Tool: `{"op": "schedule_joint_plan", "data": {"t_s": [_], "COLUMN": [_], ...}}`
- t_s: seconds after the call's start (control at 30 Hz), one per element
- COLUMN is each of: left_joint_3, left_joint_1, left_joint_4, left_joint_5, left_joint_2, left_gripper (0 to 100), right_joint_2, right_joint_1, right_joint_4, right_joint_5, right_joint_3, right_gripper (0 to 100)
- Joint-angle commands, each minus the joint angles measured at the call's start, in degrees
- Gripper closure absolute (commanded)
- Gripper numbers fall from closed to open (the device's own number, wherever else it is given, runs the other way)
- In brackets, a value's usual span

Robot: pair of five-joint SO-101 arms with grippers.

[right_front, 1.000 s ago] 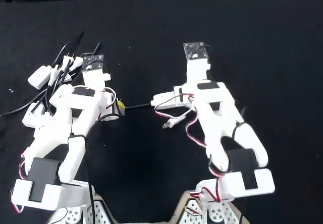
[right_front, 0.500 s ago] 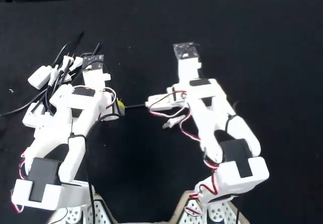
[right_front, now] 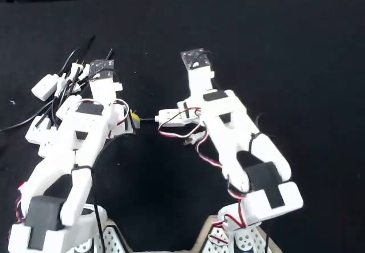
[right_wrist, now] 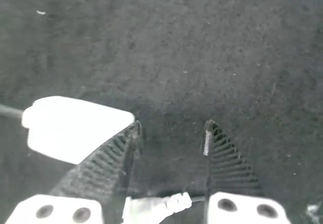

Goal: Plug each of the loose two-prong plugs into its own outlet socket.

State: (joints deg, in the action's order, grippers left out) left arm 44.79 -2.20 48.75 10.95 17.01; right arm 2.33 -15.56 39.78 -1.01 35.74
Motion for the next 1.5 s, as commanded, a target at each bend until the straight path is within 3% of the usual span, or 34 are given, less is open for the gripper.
{"op": "schedule_joint_plan", "data": {"t_s": [0.0,0.13,0.23,0.43,0.53,0.8,0.97,1.17,1.47], "left_joint_3": [0.66,1.27,1.27,1.27,1.27,1.27,1.27,1.27,2.42], "left_joint_1": [0.57,0.57,0.57,0.57,0.66,0.66,0.66,0.66,0.57], "left_joint_4": [-2.55,-3.52,-3.87,-3.87,-3.87,-3.87,-3.87,-3.87,-5.1], "left_joint_5": [0.0,0.0,0.0,-0.09,-0.09,-0.09,-0.09,-0.09,0.35], "left_joint_2": [3.16,2.64,1.85,1.23,1.23,1.23,1.23,1.23,1.23], "left_gripper": [73,73,73,73,73,73,73,73,73], "right_joint_2": [-6.29,-11.12,-14.73,-17.89,-17.89,-20.09,-24.57,-26.15,-26.07], "right_joint_1": [-1.14,2.9,4.13,4.4,4.4,4.75,3.6,3.25,3.25], "right_joint_4": [-1.32,0.09,7.38,15.56,15.91,24.62,32.97,31.03,28.75], "right_joint_5": [-0.97,-0.62,-4.13,-42.64,-53.71,-55.47,-69.89,-84.22,-84.57], "right_joint_3": [1.27,3.47,3.82,5.41,6.2,4.88,6.73,11.21,14.2], "right_gripper": [80.5,80.5,80.7,80.7,80.7,80.5,80.7,80.7,80.6]}}
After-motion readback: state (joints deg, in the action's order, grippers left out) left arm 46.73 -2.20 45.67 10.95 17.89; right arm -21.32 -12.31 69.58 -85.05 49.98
